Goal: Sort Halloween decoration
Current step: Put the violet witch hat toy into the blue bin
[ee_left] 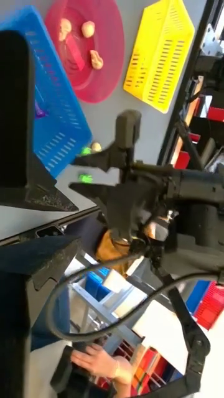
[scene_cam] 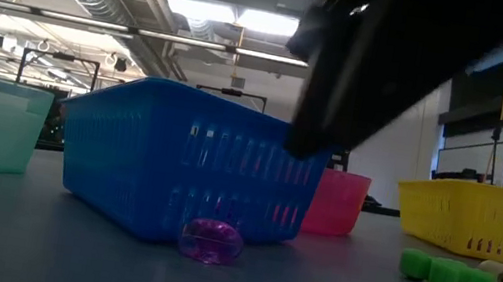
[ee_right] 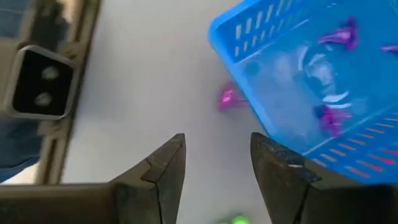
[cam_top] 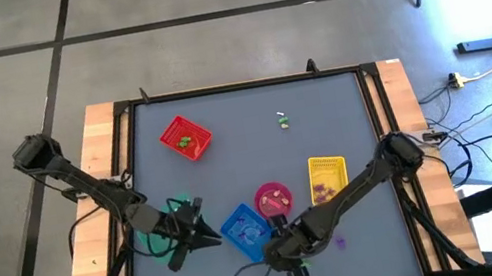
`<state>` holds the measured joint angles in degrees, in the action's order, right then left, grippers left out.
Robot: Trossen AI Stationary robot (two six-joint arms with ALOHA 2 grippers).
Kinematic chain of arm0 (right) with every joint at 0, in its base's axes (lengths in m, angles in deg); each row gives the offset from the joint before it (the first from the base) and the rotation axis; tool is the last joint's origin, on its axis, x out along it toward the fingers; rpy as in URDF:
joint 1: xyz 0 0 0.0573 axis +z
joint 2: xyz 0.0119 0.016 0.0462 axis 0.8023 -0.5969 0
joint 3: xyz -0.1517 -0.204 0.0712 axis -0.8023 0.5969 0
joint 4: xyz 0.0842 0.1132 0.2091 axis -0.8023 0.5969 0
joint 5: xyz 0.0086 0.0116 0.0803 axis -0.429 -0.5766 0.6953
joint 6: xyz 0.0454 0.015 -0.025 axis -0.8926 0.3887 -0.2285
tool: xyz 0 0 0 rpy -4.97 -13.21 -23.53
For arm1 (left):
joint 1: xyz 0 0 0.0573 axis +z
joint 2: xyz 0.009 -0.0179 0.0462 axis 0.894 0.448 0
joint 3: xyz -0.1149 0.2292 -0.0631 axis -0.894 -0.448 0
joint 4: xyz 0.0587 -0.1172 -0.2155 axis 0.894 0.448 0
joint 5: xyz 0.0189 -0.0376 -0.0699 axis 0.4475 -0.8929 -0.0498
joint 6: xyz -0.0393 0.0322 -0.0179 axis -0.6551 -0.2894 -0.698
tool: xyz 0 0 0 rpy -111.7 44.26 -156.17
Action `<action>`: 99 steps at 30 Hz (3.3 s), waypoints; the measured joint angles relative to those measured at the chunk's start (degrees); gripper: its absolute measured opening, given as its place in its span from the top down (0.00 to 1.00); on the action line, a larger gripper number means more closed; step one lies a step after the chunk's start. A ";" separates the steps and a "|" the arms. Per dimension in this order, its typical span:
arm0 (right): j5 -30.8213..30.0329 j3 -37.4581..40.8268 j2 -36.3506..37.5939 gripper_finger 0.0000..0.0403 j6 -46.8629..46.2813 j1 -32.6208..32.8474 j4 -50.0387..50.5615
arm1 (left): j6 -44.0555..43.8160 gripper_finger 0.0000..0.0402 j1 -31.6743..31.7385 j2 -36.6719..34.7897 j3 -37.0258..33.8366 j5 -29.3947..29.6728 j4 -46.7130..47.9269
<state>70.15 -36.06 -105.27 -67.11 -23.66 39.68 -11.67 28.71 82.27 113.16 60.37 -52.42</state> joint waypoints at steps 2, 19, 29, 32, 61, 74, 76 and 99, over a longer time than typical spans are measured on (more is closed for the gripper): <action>-0.84 0.00 0.00 0.55 0.04 -0.69 -0.13 | 0.00 0.86 0.00 0.02 0.00 0.21 -1.34; 7.33 0.00 0.00 0.55 0.05 -2.32 -4.70 | 0.02 0.86 0.02 0.02 0.00 0.26 -2.14; 1.12 0.00 -0.23 0.55 0.40 1.17 -5.41 | 0.00 0.86 0.02 0.02 0.00 0.26 -2.14; -2.23 0.00 -0.33 0.55 1.68 2.00 -5.55 | 0.00 0.86 0.02 0.02 0.00 0.99 -2.14; -12.65 0.02 -5.70 0.55 -0.45 2.93 -9.58 | -0.02 0.86 0.04 0.02 0.00 2.92 -2.40; -10.02 0.02 -5.70 0.55 -0.10 3.43 -10.00 | 0.00 0.86 0.04 0.02 0.00 2.90 -2.37; -9.98 0.02 -5.87 0.55 -0.06 3.45 -10.13 | 0.00 0.86 0.04 0.02 0.00 2.88 -2.36; -10.11 -0.43 -7.28 0.55 0.68 3.30 -11.80 | -0.04 0.86 0.04 0.02 0.00 2.84 -2.31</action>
<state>60.04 -36.49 -112.55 -66.43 -20.35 27.88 -11.71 28.75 82.29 113.16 63.21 -54.74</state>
